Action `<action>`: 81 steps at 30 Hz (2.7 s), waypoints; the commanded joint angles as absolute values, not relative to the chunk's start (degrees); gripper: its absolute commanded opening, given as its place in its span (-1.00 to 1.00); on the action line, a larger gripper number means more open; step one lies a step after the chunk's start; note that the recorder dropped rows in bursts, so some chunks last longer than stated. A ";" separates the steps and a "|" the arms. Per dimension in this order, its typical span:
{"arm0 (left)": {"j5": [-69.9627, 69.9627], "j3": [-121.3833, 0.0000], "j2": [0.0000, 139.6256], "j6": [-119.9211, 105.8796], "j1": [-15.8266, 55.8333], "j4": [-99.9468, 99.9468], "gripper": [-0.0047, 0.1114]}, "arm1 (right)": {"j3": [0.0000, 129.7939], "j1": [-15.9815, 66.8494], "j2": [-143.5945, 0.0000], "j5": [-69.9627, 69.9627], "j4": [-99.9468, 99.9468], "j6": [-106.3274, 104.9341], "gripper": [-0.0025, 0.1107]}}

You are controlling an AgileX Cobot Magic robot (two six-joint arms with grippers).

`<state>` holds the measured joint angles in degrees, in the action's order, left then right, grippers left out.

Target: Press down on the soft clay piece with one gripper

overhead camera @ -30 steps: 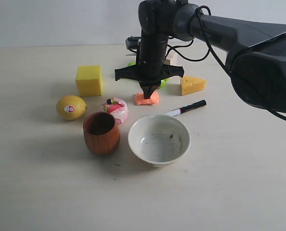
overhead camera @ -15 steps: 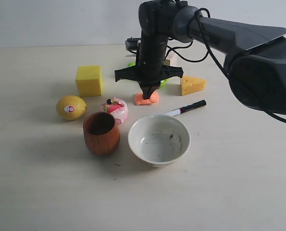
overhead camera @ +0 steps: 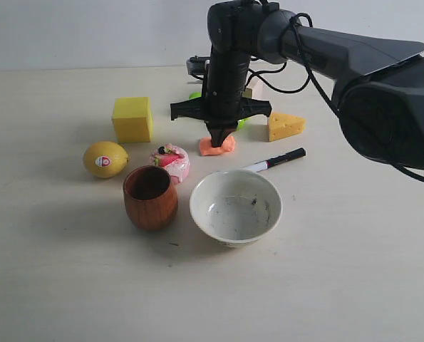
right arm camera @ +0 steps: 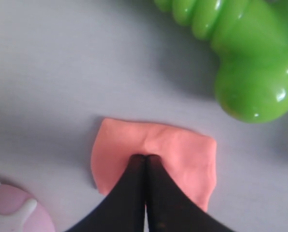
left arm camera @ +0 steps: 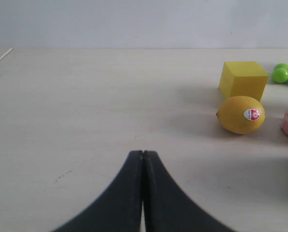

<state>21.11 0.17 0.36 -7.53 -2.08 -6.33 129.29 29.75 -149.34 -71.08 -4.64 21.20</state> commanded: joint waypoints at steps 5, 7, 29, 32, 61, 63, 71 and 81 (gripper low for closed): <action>20.58 0.00 0.00 -7.57 -2.12 -6.18 -0.92 | 127.73 29.94 -153.71 -69.96 -8.08 20.78 -0.73; 20.58 0.00 0.00 -7.57 -2.12 -6.18 -0.92 | 127.73 29.94 -153.30 -69.96 -8.08 20.78 -0.66; 20.58 0.00 0.00 -7.57 -2.12 -6.18 -0.92 | 127.73 29.94 -148.11 -69.96 -7.15 20.55 -0.52; 20.58 0.00 0.00 -7.57 -2.12 -6.18 -0.92 | 127.73 29.94 -147.54 -69.96 -6.89 20.55 -0.53; 20.58 0.00 0.00 -7.57 -2.12 -6.18 -0.92 | 127.85 29.94 -144.20 -69.96 -3.11 20.55 -0.92; 20.58 0.00 0.00 -7.57 -2.12 -6.18 -0.92 | 127.85 29.94 -144.29 -69.96 -3.11 20.55 -0.96; 20.58 0.00 0.00 -7.57 -2.12 -6.18 -0.92 | 127.72 29.94 -146.42 -69.96 -3.11 20.55 -0.96; 20.58 0.00 0.00 -7.57 -2.12 -6.18 -0.92 | 127.84 29.94 -142.10 -69.96 -3.00 18.29 -0.96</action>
